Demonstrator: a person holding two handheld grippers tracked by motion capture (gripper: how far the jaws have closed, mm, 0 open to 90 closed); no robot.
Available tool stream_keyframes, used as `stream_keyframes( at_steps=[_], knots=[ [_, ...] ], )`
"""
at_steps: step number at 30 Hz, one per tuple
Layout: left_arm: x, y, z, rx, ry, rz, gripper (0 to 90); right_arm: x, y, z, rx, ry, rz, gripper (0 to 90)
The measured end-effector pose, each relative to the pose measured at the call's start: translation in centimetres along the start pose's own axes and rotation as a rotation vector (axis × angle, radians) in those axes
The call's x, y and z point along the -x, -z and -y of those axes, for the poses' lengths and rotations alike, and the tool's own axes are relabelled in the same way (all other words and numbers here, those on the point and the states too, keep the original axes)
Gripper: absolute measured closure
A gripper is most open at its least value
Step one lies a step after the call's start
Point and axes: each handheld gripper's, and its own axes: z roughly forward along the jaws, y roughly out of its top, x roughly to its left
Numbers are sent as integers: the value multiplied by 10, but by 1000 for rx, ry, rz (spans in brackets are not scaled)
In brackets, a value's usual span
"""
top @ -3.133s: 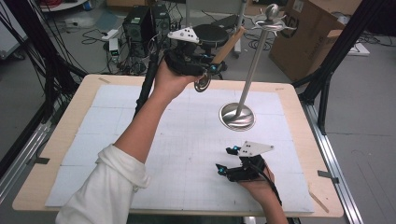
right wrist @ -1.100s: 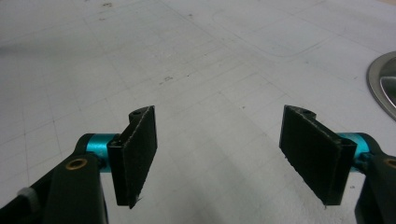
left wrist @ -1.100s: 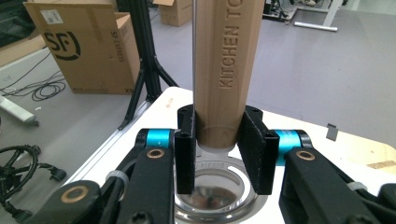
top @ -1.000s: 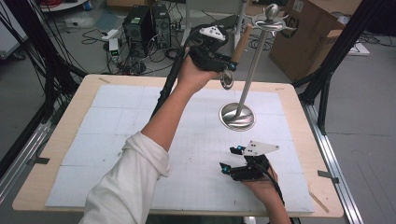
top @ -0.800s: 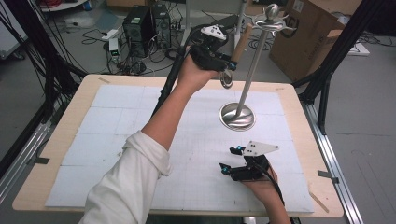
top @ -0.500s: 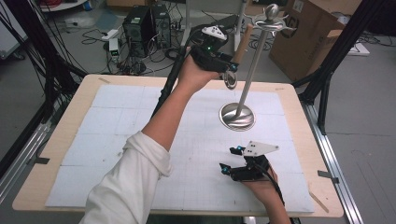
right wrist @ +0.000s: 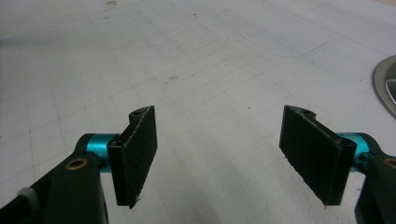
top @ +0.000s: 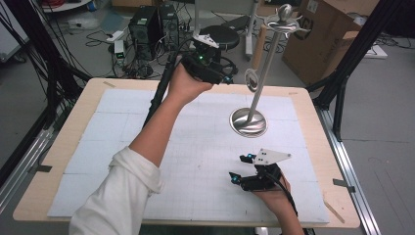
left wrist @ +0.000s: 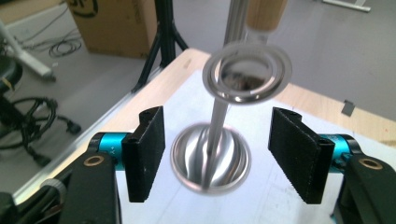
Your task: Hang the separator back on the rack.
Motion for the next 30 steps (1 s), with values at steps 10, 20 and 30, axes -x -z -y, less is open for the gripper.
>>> stream_keyframes(
  at_steps=[10, 20, 30],
  knots=[
    [-1, 30, 28, 31, -9, 0, 312, 0, -2, -2, -4, 10, -1, 271],
    [6, 58, 55, 58, -21, 17, 189, -2, -7, -5, -13, 20, -3, 271],
    [3, 81, 88, 59, -16, 22, 101, -3, -6, -6, -12, 17, 2, 271]
  ],
)
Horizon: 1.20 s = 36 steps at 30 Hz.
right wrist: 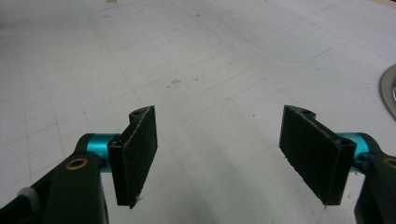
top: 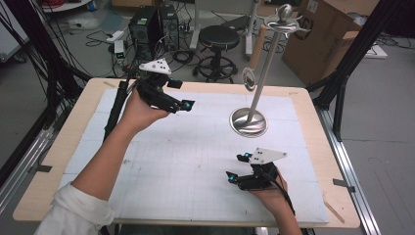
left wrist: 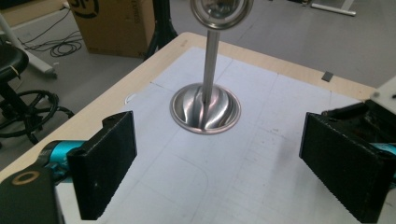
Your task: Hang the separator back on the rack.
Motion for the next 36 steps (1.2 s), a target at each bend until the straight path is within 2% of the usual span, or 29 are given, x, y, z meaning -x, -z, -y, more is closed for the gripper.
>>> stream_keyframes(
  at_steps=[7, 10, 15, 18, 22, 31, 36],
  knots=[
    [-3, 16, 20, 23, 8, 15, 71, 1, 2, 1, 3, -5, 12, 272],
    [-2, 22, 26, 24, -3, 20, 67, 0, 4, 3, -1, -9, 14, 272],
    [7, 26, 41, 30, -23, 16, 56, -1, 7, 5, -1, -12, 20, 272],
    [12, 29, 50, 46, -13, 15, 17, 1, 7, 6, 8, -18, 23, 272],
    [17, 34, 67, 58, -9, 18, 17, 2, 5, 4, 8, -20, 14, 272],
    [27, 42, 113, -23, -5, -41, 16, 7, 0, 2, 9, -24, 16, 272],
    [36, 49, 138, -14, 18, -60, 16, 11, -7, -2, 13, -25, 10, 272]
  ],
)
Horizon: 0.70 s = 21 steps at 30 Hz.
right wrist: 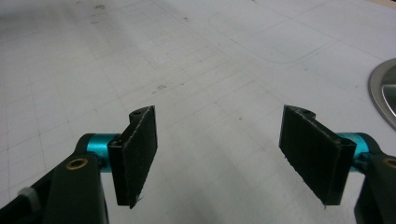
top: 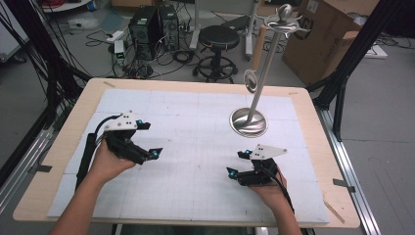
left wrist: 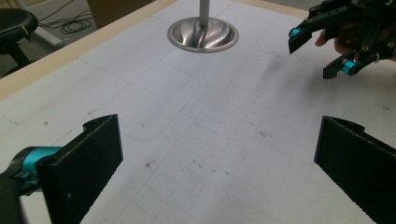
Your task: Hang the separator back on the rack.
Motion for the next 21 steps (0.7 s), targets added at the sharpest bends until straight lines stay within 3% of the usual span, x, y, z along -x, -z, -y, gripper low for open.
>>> stream_keyframes(
  at_steps=[7, 11, 21],
  knots=[
    [3, 4, 36, 2, 43, -32, 16, -1, -7, -1, -15, 10, -5, 272],
    [1, 6, 52, 8, 79, -28, 16, -1, -4, -1, -15, 2, 0, 272],
    [-4, -1, 59, -15, 91, -38, 17, 1, 0, 6, -27, -12, 16, 272]
  ],
)
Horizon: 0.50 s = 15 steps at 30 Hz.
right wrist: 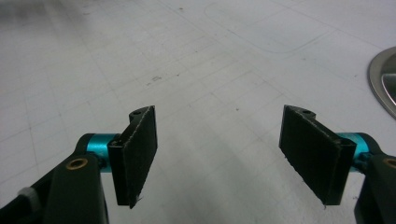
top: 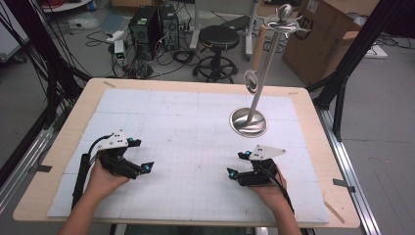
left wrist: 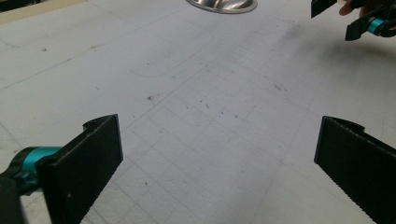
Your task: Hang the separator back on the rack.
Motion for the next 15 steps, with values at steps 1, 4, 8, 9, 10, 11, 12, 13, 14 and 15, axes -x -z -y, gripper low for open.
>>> stream_keyframes(
  at_steps=[1, 4, 8, 9, 10, 11, 12, 13, 14, 15],
  knots=[
    [0, -1, 0, -2, -1, 1, 17, 1, 0, 1, 0, -1, 0, 272],
    [-1, -2, 1, -12, -7, -2, 17, 1, -1, 1, -3, -2, 2, 272],
    [-2, -4, 2, -22, -5, -4, 17, 0, 0, 4, -10, -4, 0, 272],
    [-2, -5, 2, -22, -3, -3, 17, 1, 0, 4, -11, -3, 0, 272],
    [-2, -5, 2, -23, -2, -3, 17, 1, 0, 5, -14, -4, 3, 272],
    [-2, -6, 2, -24, 2, -2, 16, 1, 0, 5, -14, -3, 5, 272],
    [-3, -7, 3, -27, 1, -4, 17, 0, 0, 5, -13, -6, 3, 272],
    [-2, -8, 3, -27, 3, -3, 16, 0, 0, 5, -12, -4, 4, 272],
    [-2, -8, 3, -32, 1, -3, 17, 1, 0, 5, -12, -3, 3, 272],
    [-2, -9, 3, -35, -4, -3, 16, 1, 0, 5, -13, -5, 3, 272]
  ],
)
